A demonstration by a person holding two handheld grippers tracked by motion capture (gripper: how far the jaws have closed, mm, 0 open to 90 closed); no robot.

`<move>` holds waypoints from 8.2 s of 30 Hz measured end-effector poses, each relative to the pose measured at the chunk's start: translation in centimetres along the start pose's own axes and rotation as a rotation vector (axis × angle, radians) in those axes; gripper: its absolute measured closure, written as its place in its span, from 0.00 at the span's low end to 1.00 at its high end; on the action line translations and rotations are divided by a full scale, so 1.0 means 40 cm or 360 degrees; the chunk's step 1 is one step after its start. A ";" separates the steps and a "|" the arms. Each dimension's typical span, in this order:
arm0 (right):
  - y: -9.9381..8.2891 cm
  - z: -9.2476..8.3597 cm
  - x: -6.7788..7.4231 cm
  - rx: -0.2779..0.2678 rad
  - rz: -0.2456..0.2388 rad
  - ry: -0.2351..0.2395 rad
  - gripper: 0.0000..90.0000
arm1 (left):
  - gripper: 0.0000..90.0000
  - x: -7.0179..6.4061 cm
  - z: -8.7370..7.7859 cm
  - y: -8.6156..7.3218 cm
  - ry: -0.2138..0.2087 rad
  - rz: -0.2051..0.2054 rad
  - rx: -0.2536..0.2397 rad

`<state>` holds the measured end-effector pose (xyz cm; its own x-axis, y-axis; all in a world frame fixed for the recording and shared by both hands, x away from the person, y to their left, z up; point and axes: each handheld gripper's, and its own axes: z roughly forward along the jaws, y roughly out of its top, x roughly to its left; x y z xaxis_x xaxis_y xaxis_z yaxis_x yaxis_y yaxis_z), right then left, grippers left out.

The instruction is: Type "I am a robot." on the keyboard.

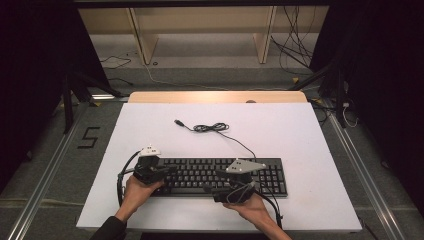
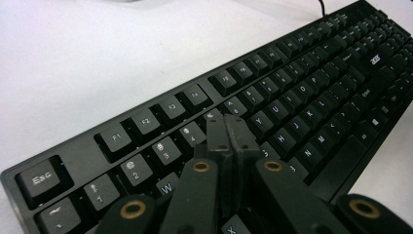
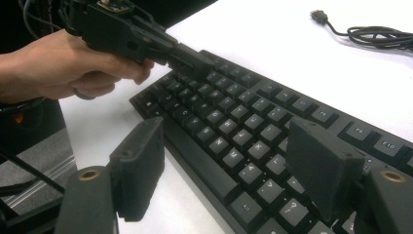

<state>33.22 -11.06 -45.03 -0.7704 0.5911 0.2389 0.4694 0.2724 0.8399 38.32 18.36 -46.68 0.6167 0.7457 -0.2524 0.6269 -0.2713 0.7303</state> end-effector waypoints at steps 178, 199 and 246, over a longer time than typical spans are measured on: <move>0.049 0.141 0.009 0.0147 -0.0029 0.0033 0.45 | 0.28 -0.010 -0.136 -0.088 -0.0081 -0.0082 -0.0407; 0.051 0.179 0.022 0.0241 -0.0049 0.0013 0.89 | 0.28 -0.008 -0.137 -0.088 -0.0075 -0.0077 -0.0412; 0.023 0.227 0.030 0.0377 -0.0088 -0.0034 1.00 | 0.28 -0.007 -0.136 -0.088 -0.0072 -0.0075 -0.0411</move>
<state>36.66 -3.20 -48.41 -0.7896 0.5857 0.1831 0.5167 0.4737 0.7132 33.35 22.41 -45.72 0.6137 0.7245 -0.3138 0.5169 -0.0682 0.8533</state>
